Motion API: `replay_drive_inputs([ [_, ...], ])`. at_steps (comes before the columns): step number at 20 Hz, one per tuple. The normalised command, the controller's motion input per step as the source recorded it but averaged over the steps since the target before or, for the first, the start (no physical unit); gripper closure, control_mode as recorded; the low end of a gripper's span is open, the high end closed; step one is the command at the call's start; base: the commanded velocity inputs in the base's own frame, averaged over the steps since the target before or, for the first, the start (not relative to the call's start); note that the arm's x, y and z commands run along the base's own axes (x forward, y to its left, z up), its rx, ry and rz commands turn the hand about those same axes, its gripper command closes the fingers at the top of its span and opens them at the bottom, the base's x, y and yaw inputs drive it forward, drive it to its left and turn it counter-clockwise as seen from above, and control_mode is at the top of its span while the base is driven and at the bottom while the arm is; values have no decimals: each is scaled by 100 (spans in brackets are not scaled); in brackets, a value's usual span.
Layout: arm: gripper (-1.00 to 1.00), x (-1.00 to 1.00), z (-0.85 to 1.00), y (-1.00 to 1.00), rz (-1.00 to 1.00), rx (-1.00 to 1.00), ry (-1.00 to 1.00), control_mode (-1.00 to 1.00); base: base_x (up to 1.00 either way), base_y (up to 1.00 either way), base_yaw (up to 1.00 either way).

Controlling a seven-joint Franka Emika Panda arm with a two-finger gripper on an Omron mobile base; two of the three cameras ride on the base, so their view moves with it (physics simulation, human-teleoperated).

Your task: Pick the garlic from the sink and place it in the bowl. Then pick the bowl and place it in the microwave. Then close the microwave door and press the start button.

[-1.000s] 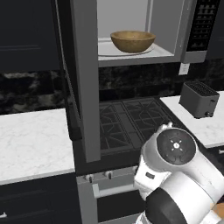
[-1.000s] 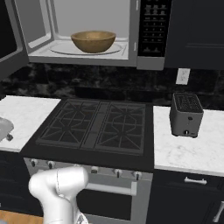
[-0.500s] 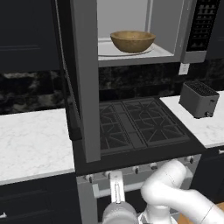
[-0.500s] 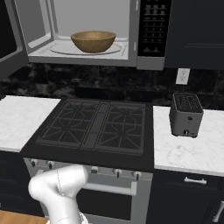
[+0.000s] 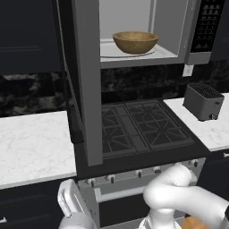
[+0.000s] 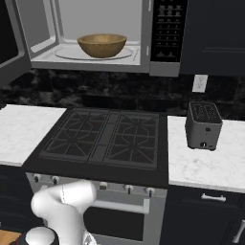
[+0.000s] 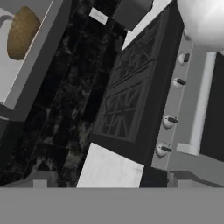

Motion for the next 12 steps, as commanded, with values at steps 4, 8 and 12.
replay_drive_inputs([
  [4,-100,49,80,97,-3,-20,-4,-100,0,0,0],
  [8,-100,53,88,44,-8,-12,0,-100,0,0,0],
  [12,-100,46,89,-15,-15,-6,0,-100,0,0,0],
])
